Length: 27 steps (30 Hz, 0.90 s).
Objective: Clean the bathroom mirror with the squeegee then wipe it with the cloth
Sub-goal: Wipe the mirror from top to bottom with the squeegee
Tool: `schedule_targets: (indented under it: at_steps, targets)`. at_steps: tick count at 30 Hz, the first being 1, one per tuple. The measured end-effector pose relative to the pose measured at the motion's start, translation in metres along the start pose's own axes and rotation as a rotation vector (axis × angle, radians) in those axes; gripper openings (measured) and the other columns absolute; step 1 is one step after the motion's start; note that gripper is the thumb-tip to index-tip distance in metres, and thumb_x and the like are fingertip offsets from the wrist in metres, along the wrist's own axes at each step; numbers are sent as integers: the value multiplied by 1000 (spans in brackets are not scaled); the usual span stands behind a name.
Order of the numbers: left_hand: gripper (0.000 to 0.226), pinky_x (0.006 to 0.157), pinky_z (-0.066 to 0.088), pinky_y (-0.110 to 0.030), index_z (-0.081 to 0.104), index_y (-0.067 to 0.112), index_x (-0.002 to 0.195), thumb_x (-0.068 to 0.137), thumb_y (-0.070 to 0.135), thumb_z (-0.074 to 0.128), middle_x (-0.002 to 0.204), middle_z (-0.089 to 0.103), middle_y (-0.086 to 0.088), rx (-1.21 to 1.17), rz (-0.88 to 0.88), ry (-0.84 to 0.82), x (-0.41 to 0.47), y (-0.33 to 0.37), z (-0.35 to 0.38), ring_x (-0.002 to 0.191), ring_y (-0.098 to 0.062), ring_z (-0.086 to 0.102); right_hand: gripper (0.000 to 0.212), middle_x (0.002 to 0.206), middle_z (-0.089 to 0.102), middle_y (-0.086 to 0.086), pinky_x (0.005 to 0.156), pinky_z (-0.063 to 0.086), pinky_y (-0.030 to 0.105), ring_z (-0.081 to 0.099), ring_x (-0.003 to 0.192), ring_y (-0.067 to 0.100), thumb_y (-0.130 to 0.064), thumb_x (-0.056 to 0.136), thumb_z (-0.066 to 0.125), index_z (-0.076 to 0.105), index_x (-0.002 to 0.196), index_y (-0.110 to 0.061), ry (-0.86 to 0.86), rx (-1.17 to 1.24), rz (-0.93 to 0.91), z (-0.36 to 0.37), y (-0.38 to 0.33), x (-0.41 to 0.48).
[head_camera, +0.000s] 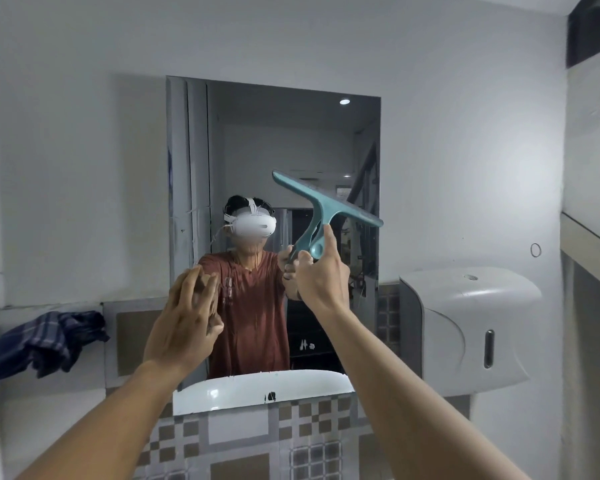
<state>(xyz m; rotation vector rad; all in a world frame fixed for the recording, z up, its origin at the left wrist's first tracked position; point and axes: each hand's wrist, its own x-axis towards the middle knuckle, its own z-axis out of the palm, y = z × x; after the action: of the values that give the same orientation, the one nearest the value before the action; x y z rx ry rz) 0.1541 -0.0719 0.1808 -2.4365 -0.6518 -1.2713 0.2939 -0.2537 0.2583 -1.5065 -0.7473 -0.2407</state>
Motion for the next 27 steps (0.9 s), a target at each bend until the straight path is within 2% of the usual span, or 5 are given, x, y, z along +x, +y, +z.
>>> schedule_targets:
  at_steps: [9,16,20,22,27]
  targets:
    - [104,87,58,-48,44,4,147,59,29,94,146,39,-25,37,34,27,-11,-2,5,133,-43,42,69,113,66,7,88,57,55,68,103,32,-53,84,49,12,142,-59,42,128,88,57,-9,-11]
    - [106,89,57,-43,40,6,150,61,34,93,147,40,-23,50,34,45,-12,-4,9,135,-38,37,71,112,62,13,77,63,39,68,90,24,-56,86,52,10,143,-60,89,166,110,84,-12,-13]
    - [106,93,55,-40,36,7,152,66,37,90,152,36,-21,53,31,35,-14,-6,11,140,-36,33,72,132,57,-1,92,50,13,64,105,14,-31,102,57,12,158,-39,-45,221,15,79,-18,-28]
    - [105,95,54,-39,36,7,153,67,38,88,153,34,-20,57,27,35,-14,-6,11,142,-34,30,74,144,54,2,109,44,27,59,122,22,-29,101,59,15,159,-38,-65,158,-60,81,-19,-36]
    - [108,95,54,-38,32,10,154,67,42,88,155,34,-19,58,36,45,-15,-8,11,143,-34,31,77,145,56,5,103,52,47,61,123,27,-35,100,58,7,158,-42,-65,110,-106,101,-22,-43]
